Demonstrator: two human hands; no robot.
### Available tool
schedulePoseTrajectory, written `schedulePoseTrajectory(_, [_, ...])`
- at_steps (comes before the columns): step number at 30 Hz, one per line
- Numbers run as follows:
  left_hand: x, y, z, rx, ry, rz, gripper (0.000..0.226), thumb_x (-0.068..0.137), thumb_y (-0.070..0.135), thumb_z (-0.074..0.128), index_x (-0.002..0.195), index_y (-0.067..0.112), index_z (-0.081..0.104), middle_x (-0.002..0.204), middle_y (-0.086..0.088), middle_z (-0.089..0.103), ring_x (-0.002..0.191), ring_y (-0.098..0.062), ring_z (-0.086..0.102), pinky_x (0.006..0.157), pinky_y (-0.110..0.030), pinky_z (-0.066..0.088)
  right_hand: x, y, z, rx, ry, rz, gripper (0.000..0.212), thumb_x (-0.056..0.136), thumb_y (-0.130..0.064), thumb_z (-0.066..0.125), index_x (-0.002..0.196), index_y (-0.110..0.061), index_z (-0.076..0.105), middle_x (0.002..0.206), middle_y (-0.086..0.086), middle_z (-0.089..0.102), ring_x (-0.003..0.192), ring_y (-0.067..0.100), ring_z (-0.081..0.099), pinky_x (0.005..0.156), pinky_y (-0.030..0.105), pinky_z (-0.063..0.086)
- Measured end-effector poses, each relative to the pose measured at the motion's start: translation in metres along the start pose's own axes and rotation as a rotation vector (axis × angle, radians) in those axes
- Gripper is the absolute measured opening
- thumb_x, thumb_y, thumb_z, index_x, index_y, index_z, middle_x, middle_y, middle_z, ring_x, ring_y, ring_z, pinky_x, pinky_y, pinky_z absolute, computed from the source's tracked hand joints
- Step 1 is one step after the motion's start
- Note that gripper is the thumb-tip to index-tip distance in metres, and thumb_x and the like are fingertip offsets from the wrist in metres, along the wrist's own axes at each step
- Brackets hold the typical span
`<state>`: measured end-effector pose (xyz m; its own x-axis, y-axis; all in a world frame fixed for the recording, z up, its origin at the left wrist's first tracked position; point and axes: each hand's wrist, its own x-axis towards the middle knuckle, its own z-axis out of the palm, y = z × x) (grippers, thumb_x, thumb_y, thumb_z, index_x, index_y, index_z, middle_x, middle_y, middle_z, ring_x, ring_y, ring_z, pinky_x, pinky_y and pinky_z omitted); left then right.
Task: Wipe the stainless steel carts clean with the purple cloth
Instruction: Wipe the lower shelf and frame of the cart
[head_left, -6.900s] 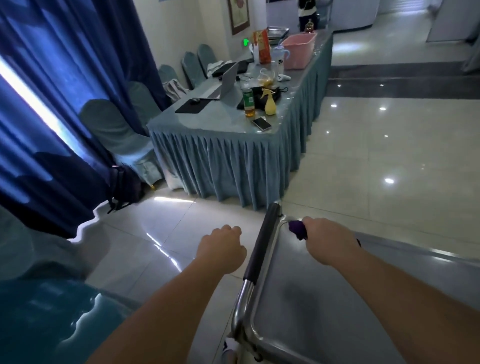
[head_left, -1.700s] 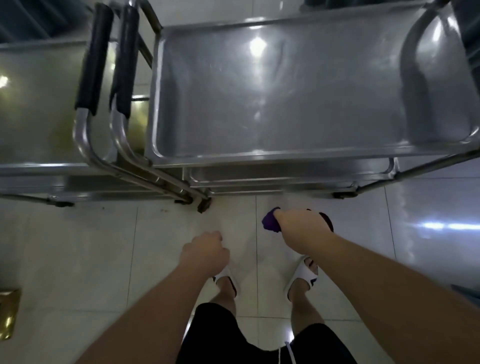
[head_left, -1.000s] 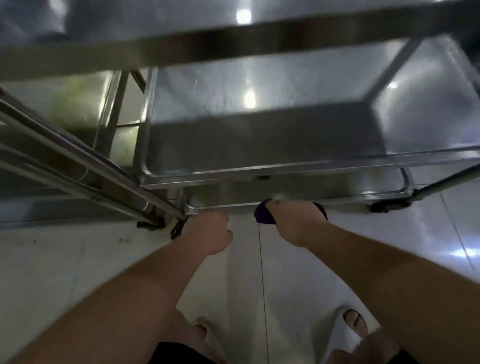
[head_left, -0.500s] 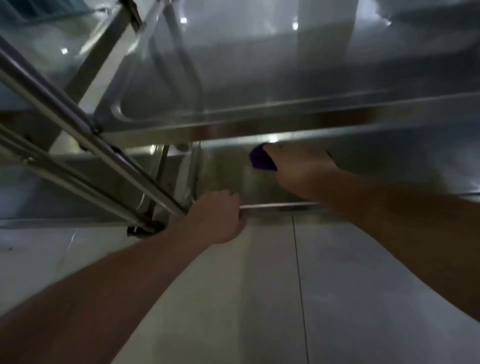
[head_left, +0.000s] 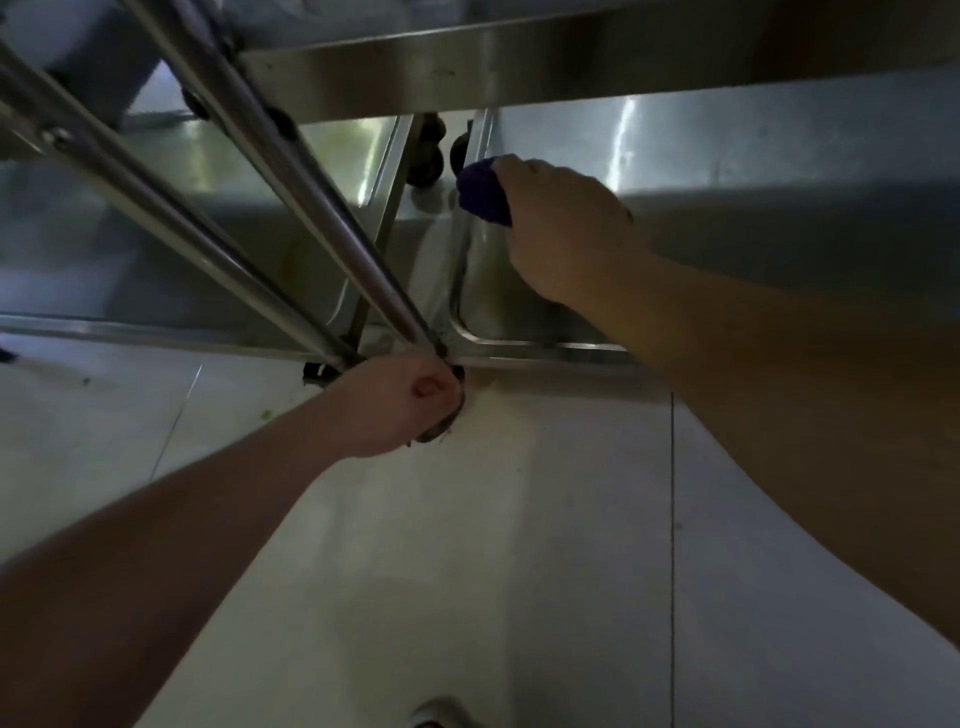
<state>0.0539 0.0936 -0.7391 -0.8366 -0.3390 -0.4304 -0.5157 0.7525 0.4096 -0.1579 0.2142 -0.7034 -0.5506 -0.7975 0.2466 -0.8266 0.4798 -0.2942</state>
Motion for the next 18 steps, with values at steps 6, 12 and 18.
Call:
schedulePoseTrajectory(6, [-0.002,-0.037,-0.015,-0.245,0.152,-0.102,0.028,0.087,0.07,0.07,0.106,0.05,0.065,0.097,0.025,0.071,0.091,0.003,0.069,0.068,-0.016,0.05,0.0,-0.018,0.064,0.206,-0.27,0.001,0.047,0.101,-0.032,0.056,0.147,-0.025,0.046,0.136,0.007,0.061,0.12,0.029,0.061,0.1,0.045,0.05])
schedulePoseTrajectory(12, [0.024,-0.006,-0.009,-0.786,0.558,0.11,0.043,0.082,0.058,0.076,0.119,0.041,0.059,0.111,0.011,0.072,0.114,-0.01,0.069,0.099,-0.035,0.056,-0.004,-0.023,0.096,0.212,-0.497,-0.105,0.059,0.106,-0.052,0.01,0.162,-0.035,0.024,0.173,0.001,0.008,0.159,0.026,0.002,0.127,0.045,0.003])
schedulePoseTrajectory(18, [0.054,0.017,-0.002,-1.068,0.742,0.049,0.025,0.083,0.034,0.069,0.061,0.024,0.061,0.057,-0.002,0.059,0.06,-0.019,0.059,0.07,-0.032,0.054,-0.05,0.005,0.087,0.071,-0.489,-0.179,0.065,0.105,-0.058,0.009,0.164,-0.032,0.016,0.171,-0.012,0.01,0.158,0.009,0.0,0.124,0.03,-0.003])
